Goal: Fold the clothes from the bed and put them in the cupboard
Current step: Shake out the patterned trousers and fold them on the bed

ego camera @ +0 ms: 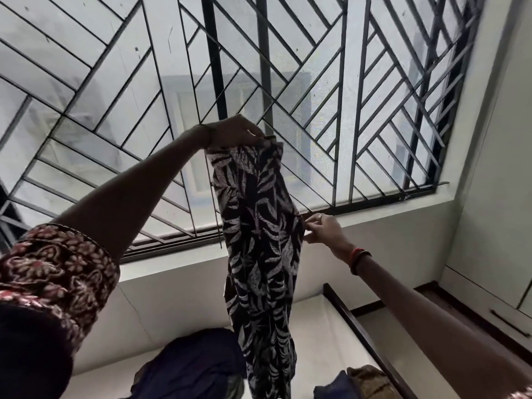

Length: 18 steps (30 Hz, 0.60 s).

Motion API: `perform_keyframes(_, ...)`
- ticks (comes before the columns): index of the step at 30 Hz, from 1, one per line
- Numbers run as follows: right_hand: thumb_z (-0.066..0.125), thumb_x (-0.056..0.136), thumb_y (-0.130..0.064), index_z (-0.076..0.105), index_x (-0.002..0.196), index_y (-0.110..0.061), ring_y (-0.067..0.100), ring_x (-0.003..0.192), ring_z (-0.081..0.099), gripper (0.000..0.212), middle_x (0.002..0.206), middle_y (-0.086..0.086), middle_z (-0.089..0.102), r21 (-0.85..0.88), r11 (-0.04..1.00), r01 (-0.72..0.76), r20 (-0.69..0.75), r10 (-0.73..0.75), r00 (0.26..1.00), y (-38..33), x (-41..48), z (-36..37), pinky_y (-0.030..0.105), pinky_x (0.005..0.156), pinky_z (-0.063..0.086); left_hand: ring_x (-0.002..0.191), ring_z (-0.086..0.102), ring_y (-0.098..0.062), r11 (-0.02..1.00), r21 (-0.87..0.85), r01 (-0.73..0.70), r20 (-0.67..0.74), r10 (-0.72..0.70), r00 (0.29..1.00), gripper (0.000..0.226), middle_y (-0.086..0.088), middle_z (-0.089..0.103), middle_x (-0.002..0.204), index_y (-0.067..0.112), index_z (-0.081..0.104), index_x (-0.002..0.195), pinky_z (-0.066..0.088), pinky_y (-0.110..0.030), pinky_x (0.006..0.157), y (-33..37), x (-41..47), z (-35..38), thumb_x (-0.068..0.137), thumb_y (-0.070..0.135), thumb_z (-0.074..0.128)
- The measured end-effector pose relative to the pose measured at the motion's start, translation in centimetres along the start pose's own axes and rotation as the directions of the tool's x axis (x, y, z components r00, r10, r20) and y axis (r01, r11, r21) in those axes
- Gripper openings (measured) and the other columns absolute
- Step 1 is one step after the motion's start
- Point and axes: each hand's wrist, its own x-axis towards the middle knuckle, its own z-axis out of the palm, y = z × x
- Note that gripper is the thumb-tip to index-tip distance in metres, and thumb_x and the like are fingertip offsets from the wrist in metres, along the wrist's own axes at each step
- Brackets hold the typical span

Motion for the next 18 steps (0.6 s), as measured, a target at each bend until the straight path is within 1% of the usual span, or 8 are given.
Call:
perform_keyframes(1, 0.057, 0.093, -0.005, 0.051, 0.081, -0.005, 0.009, 0.045, 0.064, 0.013, 0.076, 0.013, 0.062, 0.138, 0.990, -0.040, -0.032, 0.044, 0.998, 0.1, -0.2, 0.3, 0.021, 0.047, 0.054, 0.080, 0.064, -0.011, 0.998, 0.070, 0.001, -0.003, -0.001, 1.000, 0.026, -0.003, 0.070, 0.093, 0.016, 0.071, 0.103, 0.051, -0.030, 0.082, -0.3, -0.1, -0.2, 0.087, 0.035, 0.064)
perform_keyframes(3, 0.048, 0.099, -0.011, 0.043, 0.090, -0.001, 0.022, 0.055, 0.070, 0.014, 0.088, 0.022, 0.066, 0.337, 0.936, -0.101, 0.006, 0.105, 0.994, 0.5, -0.7, 1.0, 0.033, 0.054, 0.058, 0.090, 0.064, -0.021, 0.985, 0.174, -0.006, -0.050, 0.015, 0.999, 0.029, -0.009, 0.070, 0.099, 0.013, 0.070, 0.107, 0.048, -0.034, 0.086, -1.1, -0.4, -0.3, 0.088, 0.033, 0.063)
perform_keyframes(4, 0.043, 0.101, -0.013, 0.042, 0.100, 0.001, 0.027, 0.061, 0.071, 0.014, 0.097, 0.027, 0.066, 0.372, 0.921, -0.117, 0.040, 0.110, 0.993, 0.8, -1.0, 1.3, 0.037, 0.057, 0.059, 0.093, 0.064, -0.024, 0.977, 0.214, -0.011, -0.085, 0.030, 0.996, 0.029, -0.012, 0.070, 0.100, 0.012, 0.069, 0.108, 0.046, -0.034, 0.085, -1.5, -0.7, -0.2, 0.089, 0.032, 0.062)
perform_keyframes(6, 0.039, 0.102, -0.013, 0.040, 0.118, 0.008, 0.031, 0.071, 0.072, 0.026, 0.109, 0.032, 0.063, 0.421, 0.897, -0.136, 0.113, 0.097, 0.989, 1.6, -1.7, 2.0, 0.036, 0.061, 0.060, 0.094, 0.064, -0.025, 0.961, 0.277, -0.021, -0.130, 0.059, 0.990, 0.028, -0.013, 0.070, 0.100, 0.013, 0.068, 0.110, 0.046, -0.034, 0.083, -2.3, -1.4, 0.2, 0.091, 0.031, 0.059)
perform_keyframes(10, 0.056, 0.093, -0.006, 0.044, 0.115, 0.004, 0.022, 0.084, 0.072, 0.027, 0.108, 0.023, 0.065, 0.404, 0.908, -0.115, 0.264, 0.004, 0.964, 2.7, -3.3, 3.4, 0.025, 0.072, 0.059, 0.091, 0.065, -0.027, 0.954, 0.299, -0.009, -0.159, 0.059, 0.985, 0.027, -0.012, 0.071, 0.098, 0.017, 0.067, 0.110, 0.050, -0.042, 0.081, -3.2, -2.9, 1.2, 0.092, 0.034, 0.057)
perform_keyframes(13, 0.066, 0.084, 0.001, 0.049, 0.113, 0.012, 0.019, 0.079, 0.072, 0.035, 0.095, 0.020, 0.070, 0.286, 0.956, -0.070, 0.296, -0.019, 0.955, 3.4, -3.6, 4.0, 0.024, 0.071, 0.058, 0.092, 0.066, -0.025, 0.958, 0.285, -0.028, -0.153, 0.074, 0.985, 0.029, -0.011, 0.071, 0.101, 0.014, 0.067, 0.113, 0.051, -0.041, 0.083, -3.2, -3.7, 1.5, 0.092, 0.031, 0.058)
perform_keyframes(15, 0.066, 0.083, 0.002, 0.050, 0.110, 0.014, 0.020, 0.073, 0.072, 0.033, 0.092, 0.022, 0.069, 0.295, 0.954, -0.054, 0.227, -0.015, 0.974, 3.2, -3.7, 4.4, 0.027, 0.069, 0.060, 0.091, 0.067, -0.024, 0.959, 0.278, -0.049, -0.158, 0.096, 0.983, 0.028, -0.011, 0.072, 0.101, 0.013, 0.068, 0.113, 0.051, -0.040, 0.083, -3.4, -4.0, 1.5, 0.092, 0.030, 0.058)
perform_keyframes(18, 0.059, 0.089, 0.001, 0.048, 0.098, 0.005, 0.021, 0.066, 0.072, 0.015, 0.086, 0.022, 0.068, 0.497, 0.868, 0.002, -0.052, 0.028, 0.998, 3.2, -3.7, 4.9, 0.031, 0.067, 0.060, 0.087, 0.065, -0.019, 0.966, 0.250, -0.059, -0.202, 0.112, 0.973, 0.026, -0.010, 0.072, 0.098, 0.014, 0.068, 0.110, 0.047, -0.033, 0.080, -3.8, -4.2, 1.1, 0.091, 0.030, 0.059)
